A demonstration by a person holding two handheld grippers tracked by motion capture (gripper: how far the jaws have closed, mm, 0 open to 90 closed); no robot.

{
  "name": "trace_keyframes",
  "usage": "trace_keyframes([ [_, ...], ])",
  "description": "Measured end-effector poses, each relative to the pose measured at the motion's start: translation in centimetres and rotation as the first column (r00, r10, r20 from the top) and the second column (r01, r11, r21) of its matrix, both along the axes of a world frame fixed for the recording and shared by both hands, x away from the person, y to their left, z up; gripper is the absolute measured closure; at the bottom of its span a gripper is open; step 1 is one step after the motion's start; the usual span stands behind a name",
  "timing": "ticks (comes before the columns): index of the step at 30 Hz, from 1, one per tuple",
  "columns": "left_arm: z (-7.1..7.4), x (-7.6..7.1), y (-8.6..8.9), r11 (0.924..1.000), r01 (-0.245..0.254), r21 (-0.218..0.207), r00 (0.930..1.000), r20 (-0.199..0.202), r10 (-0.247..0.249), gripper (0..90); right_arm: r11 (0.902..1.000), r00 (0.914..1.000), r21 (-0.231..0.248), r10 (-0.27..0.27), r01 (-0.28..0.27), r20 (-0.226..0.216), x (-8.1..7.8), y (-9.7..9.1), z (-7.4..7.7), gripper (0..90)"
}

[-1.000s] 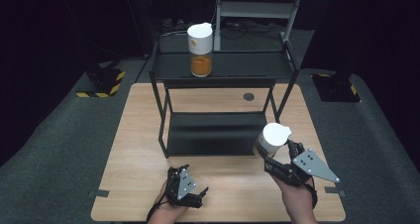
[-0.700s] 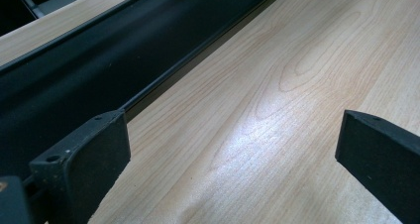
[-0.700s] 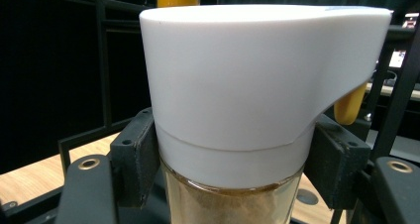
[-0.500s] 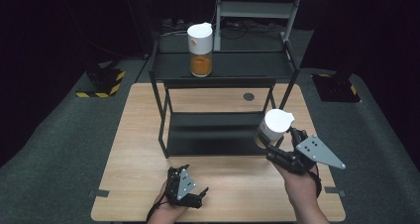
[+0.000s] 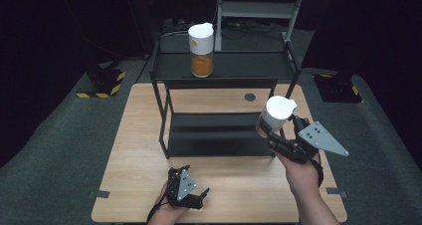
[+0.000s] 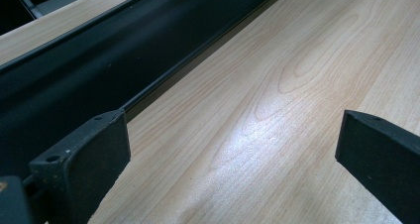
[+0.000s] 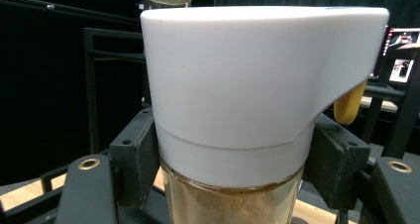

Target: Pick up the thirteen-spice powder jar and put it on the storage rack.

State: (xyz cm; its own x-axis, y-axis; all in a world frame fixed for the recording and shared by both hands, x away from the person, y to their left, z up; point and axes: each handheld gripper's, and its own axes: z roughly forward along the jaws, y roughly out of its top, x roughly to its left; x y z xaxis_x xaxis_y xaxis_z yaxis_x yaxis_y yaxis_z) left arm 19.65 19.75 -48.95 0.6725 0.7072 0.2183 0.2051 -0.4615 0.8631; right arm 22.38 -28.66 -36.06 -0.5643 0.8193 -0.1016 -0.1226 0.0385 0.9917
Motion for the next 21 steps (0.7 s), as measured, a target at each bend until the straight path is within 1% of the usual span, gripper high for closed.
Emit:
trace_keyframes([
  [7,0.0,0.0,0.1,1.0000,0.001,-0.003,1.0000,0.000,-0.001,0.7,1.0000,0.9999,0.000,-0.008,0.008,0.013,0.6,0.2,0.8,30.1],
  [10,0.0,0.0,0.1,1.0000,0.002,-0.003,1.0000,0.002,-0.002,0.7,1.0000,0.9997,0.002,-0.008,0.008,0.025,1.0,0.4,1.3,30.1],
  [21,-0.1,0.1,0.2,0.9999,0.006,-0.010,1.0000,-0.001,-0.006,0.7,0.9999,0.9991,0.012,-0.007,0.006,0.041,2.3,1.1,2.9,30.1],
])
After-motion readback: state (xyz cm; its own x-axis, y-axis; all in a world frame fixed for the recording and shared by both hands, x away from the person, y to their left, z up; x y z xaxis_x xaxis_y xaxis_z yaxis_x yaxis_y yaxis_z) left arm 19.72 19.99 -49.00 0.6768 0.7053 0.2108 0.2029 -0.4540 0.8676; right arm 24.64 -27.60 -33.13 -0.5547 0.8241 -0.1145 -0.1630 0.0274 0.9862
